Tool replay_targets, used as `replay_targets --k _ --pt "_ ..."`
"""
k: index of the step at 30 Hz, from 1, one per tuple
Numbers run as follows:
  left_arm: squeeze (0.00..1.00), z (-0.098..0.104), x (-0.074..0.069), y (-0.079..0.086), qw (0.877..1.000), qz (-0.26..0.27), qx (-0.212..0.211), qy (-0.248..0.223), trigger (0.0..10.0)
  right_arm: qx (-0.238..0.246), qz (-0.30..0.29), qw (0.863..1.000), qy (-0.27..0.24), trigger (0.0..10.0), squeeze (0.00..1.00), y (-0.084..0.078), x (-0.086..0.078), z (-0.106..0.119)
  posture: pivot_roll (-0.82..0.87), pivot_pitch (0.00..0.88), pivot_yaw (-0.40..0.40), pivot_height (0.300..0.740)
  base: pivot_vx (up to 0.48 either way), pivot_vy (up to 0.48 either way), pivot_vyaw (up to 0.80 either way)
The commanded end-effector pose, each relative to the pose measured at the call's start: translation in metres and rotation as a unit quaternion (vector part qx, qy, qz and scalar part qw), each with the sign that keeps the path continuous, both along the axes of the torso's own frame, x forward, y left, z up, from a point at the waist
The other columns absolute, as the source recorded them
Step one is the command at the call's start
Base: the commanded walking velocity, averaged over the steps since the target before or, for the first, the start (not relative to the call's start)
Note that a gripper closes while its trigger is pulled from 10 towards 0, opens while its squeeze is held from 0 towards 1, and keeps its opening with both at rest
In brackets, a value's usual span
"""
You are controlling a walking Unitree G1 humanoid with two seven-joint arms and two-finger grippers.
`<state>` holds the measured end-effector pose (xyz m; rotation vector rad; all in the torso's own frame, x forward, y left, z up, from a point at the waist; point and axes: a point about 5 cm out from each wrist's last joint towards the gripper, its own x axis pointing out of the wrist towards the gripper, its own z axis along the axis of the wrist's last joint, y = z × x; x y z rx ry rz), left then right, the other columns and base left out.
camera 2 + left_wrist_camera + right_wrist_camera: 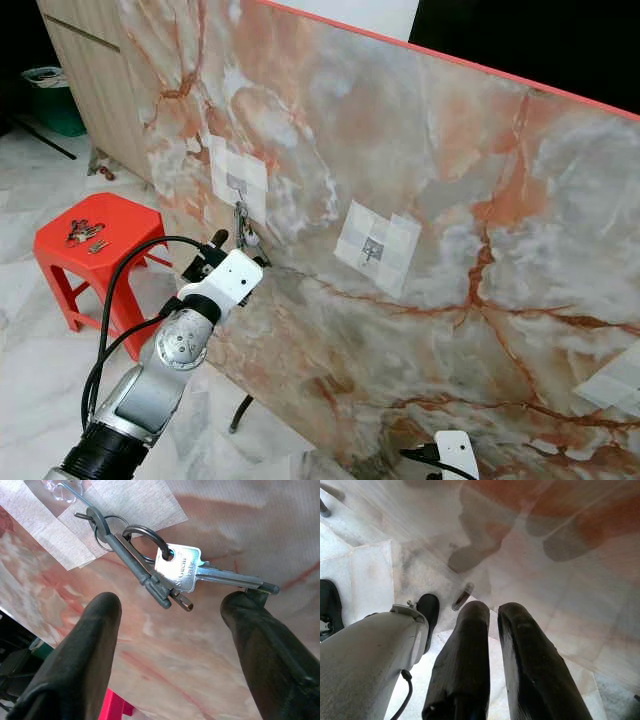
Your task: Hang keys on a hook
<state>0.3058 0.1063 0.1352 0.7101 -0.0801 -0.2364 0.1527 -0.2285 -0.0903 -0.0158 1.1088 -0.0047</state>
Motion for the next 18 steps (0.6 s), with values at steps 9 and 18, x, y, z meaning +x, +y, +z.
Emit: replay_targets --k 9,18 --pt "1.00 -0.0096 -0.0041 -0.0074 0.999 -0.022 -0.001 0.027 10.0 -0.011 -0.002 1.000 -0.010 10.0 0.00 -0.0079 0.0043 0.0037 0.00 0.000 -0.152 0.740 0.000 0.000 0.00" --pt "1.00 -0.0096 -0.0041 -0.0074 0.999 -0.022 -0.001 0.027 10.0 -0.011 -0.002 1.000 -0.010 10.0 0.00 -0.0079 0.0043 0.0037 0.00 0.000 -0.152 0.740 0.000 0.000 0.00"
